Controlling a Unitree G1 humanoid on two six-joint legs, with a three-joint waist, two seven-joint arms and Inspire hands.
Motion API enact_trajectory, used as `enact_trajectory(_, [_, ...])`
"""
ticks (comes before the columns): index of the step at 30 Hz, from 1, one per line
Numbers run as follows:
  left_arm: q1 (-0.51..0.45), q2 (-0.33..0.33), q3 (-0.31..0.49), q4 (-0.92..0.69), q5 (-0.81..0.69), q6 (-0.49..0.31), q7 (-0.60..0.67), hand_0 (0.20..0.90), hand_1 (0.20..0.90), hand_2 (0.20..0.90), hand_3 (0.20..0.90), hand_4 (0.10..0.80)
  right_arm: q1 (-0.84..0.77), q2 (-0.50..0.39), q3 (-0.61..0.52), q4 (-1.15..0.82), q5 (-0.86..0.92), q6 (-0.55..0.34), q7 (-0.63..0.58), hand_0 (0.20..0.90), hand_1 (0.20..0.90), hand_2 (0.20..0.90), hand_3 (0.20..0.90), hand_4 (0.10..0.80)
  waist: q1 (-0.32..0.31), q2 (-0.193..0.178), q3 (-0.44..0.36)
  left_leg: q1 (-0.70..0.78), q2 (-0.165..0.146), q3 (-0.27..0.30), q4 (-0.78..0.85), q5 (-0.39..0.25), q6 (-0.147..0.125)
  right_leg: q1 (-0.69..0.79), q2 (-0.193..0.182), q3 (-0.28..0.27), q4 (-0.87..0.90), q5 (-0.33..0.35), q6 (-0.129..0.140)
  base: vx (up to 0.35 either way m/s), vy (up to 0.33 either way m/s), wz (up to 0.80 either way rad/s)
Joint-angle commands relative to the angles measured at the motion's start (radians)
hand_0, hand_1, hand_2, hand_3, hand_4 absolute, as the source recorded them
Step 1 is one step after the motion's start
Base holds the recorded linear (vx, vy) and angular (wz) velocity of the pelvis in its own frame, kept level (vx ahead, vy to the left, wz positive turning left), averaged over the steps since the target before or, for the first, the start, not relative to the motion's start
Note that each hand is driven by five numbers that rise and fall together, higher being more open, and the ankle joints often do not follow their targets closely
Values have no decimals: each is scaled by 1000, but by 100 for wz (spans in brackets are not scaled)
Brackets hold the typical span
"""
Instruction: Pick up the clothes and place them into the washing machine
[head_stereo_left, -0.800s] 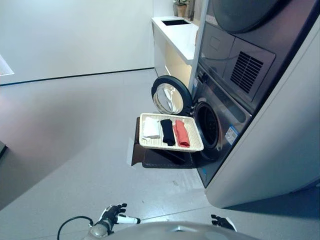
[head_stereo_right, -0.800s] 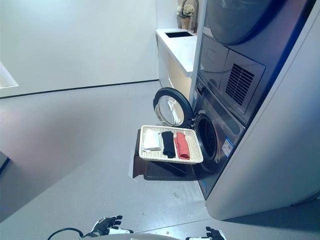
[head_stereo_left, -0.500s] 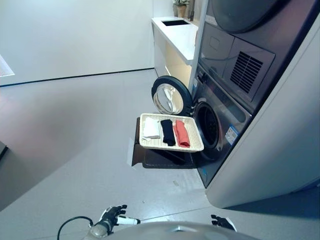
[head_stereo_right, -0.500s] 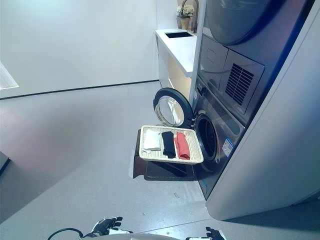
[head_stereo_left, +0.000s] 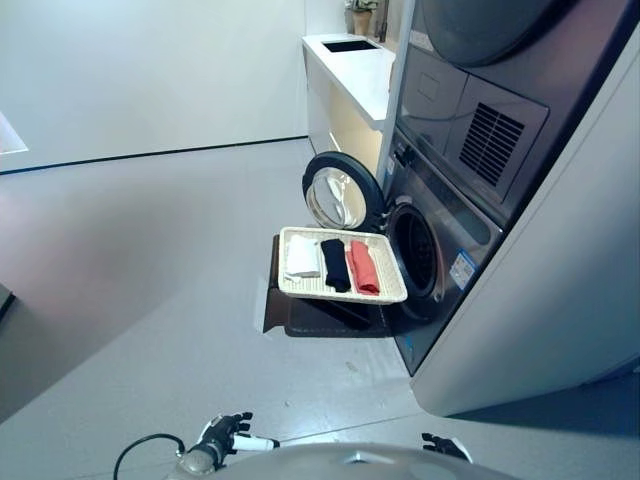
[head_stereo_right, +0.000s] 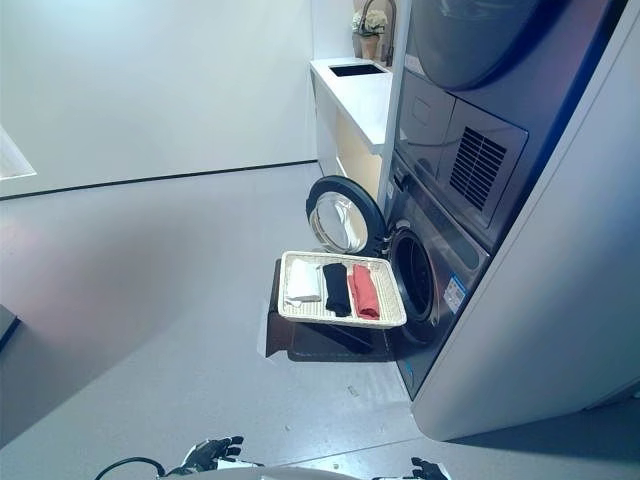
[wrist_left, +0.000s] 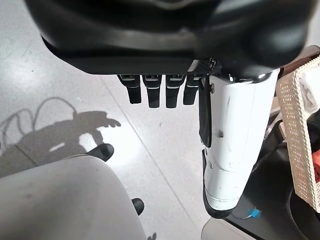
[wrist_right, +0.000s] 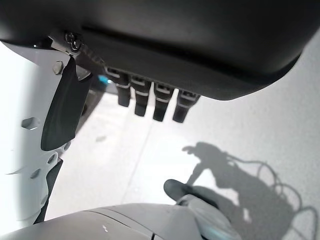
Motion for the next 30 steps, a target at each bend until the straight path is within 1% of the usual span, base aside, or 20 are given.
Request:
enact_trajectory(1, [-35, -29, 15, 75, 22, -15, -6, 900, 900, 900, 900, 800, -60, -6, 21, 44, -16, -21, -3, 900, 900, 900, 900, 800, -7, -51, -25, -12, 10, -33, -8, -52, -92, 8, -56, -27, -63, 41, 76, 0, 0, 0])
enact_trajectory(9, [-37, -26, 20, 72, 17, -12, 2, 900, 900, 900, 900, 800, -64, -6, 18, 41, -13, -18, -3, 900, 900, 900, 900, 800, -4, -52, -20, -6, 4, -35, -8, -59, -84, 9, -60, -25, -61, 38, 77, 0, 0, 0])
enact_trajectory(11, [-37, -27, 26, 78, 11, -7, -1, 900, 900, 900, 900, 800, -65, -8, 14, 40, -11, -17, 0, 900, 900, 900, 900, 800, -3, -52, -18, -6, -1, -33, -8, -62, -78, 8, -63, -25, -56, 35, 78, 18, 26, 0])
enact_trajectory(13, [-45, -24, 24, 75, 15, -8, 8, 900, 900, 900, 900, 800, -77, -9, 13, 38, -9, -13, -1, 900, 900, 900, 900, 800, -1, -54, -11, -15, -11, -29, 10, -71, -65, 1, -75, -18, -36, 30, 79, 22, 62, -1])
enact_trajectory(17, [-71, -13, 4, 49, 26, -12, 30, 900, 900, 900, 900, 800, -104, -16, 12, 32, -8, -10, -14, 900, 900, 900, 900, 800, 3, -56, 9, -66, -26, -25, 88, -106, -41, -52, -90, 1, 50, 12, 79, -15, 69, -5])
enact_trajectory(18, [-71, -13, 4, 49, 26, -12, 30, 900, 900, 900, 900, 800, -104, -16, 12, 32, -8, -10, -14, 900, 900, 900, 900, 800, 3, -56, 9, -68, -26, -24, 89, -106, -41, -53, -90, 1, 52, 11, 79, 19, 85, -11])
enact_trajectory(19, [-83, -9, 1, 43, 23, -11, 30, 900, 900, 900, 900, 800, -116, -20, 8, 30, -4, -11, -18, 900, 900, 900, 900, 800, 2, -54, 18, -81, -33, -26, 115, -122, -28, -81, -90, 7, 108, -5, 79, 50, 107, -7])
enact_trajectory(21, [-93, -4, 1, 43, 26, -10, 30, 900, 900, 900, 900, 800, -123, -20, 0, 30, 9, -12, -19, 900, 900, 900, 900, 800, 1, -52, 29, -83, -40, -29, 139, -140, -16, -106, -89, 13, 176, -22, 81, 82, 117, -5])
enact_trajectory(23, [-105, -1, 0, 41, 21, -10, 28, 900, 900, 900, 900, 800, -124, -21, -24, 25, 49, -21, -17, 900, 900, 900, 900, 800, -9, -48, 42, -81, -46, -37, 161, -157, -3, -143, -90, 13, 269, -10, 93, 99, 104, -3])
enact_trajectory(25, [-114, 6, 0, 36, 18, -11, 28, 900, 900, 900, 900, 800, -124, -21, -37, 25, 70, -24, -16, 900, 900, 900, 900, 800, -20, -43, 55, -74, -46, -50, 171, -168, 6, -187, -87, 13, 364, 11, 96, 117, 106, 2])
enact_trajectory(26, [-119, 10, 3, 34, 18, -11, 27, 900, 900, 900, 900, 800, -122, -21, -44, 27, 81, -27, -14, 900, 900, 900, 900, 800, -24, -42, 60, -64, -47, -53, 175, -177, 15, -203, -84, 14, 414, 19, 95, 93, 72, 1])
enact_trajectory(27, [-119, 10, 3, 34, 18, -11, 27, 900, 900, 900, 900, 800, -122, -21, -44, 27, 81, -27, -14, 900, 900, 900, 900, 800, -24, -42, 60, -64, -47, -53, 175, -177, 15, -203, -84, 14, 414, 19, 95, 104, 66, -1])
enact_trajectory(29, [-121, 21, 5, 30, 23, -13, 30, 900, 900, 900, 900, 800, -121, -18, -48, 27, 96, -32, -14, 900, 900, 900, 900, 800, -35, -34, 78, -46, -42, -65, 177, -184, 26, -251, -65, 17, 517, 34, 88, 117, 69, -10])
enact_trajectory(30, [-125, 27, 3, 33, 29, -14, 33, 900, 900, 900, 900, 800, -119, -16, -52, 24, 98, -32, -15, 900, 900, 900, 900, 800, -39, -26, 86, -34, -35, -67, 171, -186, 26, -282, -64, 10, 547, 36, 81, 168, 58, -22])
